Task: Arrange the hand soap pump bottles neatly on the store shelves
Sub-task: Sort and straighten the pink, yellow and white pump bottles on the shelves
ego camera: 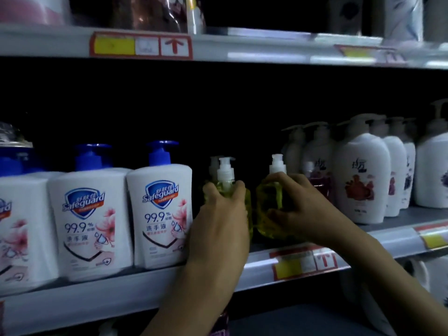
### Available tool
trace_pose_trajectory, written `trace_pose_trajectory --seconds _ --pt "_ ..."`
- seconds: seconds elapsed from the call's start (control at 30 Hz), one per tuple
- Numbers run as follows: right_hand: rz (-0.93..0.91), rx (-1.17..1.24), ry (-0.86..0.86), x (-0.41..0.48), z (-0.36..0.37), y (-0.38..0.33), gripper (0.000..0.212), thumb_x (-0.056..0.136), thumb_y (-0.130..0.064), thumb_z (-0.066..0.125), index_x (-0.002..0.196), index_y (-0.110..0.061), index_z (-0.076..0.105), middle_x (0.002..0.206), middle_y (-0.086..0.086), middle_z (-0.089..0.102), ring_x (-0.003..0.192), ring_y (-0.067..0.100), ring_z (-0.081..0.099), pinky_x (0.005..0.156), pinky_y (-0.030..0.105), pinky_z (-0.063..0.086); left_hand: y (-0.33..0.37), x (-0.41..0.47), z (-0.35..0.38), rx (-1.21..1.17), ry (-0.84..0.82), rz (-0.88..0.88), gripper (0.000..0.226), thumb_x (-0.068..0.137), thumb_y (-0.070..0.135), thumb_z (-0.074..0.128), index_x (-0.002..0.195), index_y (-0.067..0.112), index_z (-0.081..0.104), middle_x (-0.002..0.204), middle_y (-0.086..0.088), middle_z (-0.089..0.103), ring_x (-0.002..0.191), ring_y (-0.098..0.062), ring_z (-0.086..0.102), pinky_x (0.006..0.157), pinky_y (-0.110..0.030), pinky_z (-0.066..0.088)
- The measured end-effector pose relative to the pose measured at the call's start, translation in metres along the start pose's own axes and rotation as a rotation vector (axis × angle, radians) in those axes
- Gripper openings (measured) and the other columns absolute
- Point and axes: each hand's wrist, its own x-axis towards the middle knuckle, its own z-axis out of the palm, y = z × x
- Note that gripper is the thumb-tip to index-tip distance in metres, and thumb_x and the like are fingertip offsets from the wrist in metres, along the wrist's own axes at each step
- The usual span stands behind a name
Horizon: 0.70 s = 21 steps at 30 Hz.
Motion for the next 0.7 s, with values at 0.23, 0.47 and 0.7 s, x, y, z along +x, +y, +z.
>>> trace_pose_trajectory --seconds 0.23,0.47,0.7 --pt "0.154 -0.342 0.122 -0.018 -0.011 -0.004 0.062 0.079 -0.048 0.065 0.130 -0.053 0.029 0.149 0.002 0.023 0.135 0.035 0.024 0.101 0.048 0.041 0.012 0.006 0.001 -0.101 -0.068 0.031 0.059 0.099 0.026 0.049 0.148 0.035 0.018 0.145 -0.019 0.024 0.108 -0.025 0.060 0.086 -0.031 0.054" --pt "0.155 -0.307 0.286 -0.034 -0.021 -0.030 0.054 0.075 -0.023 0.074 0.124 -0.034 0.055 0.135 0.012 0.037 0.119 0.038 0.046 0.087 0.047 0.052 0.028 0.006 0.003 -0.139 -0.148 0.061 0.074 0.097 0.016 0.052 0.150 0.037 0.005 0.152 -0.021 0.011 0.110 -0.028 0.057 0.086 -0.034 0.054" --pt "-0.175 -0.087 0.268 0.041 0.001 -0.084 0.042 0.090 -0.009 0.058 0.130 -0.017 0.054 0.121 0.006 0.058 0.108 0.023 0.056 0.067 0.018 0.037 -0.014 -0.050 -0.030 -0.133 0.032 0.010 0.045 0.081 0.009 0.063 0.123 0.024 0.056 0.125 0.005 0.052 0.095 -0.022 0.065 0.075 -0.036 0.055"
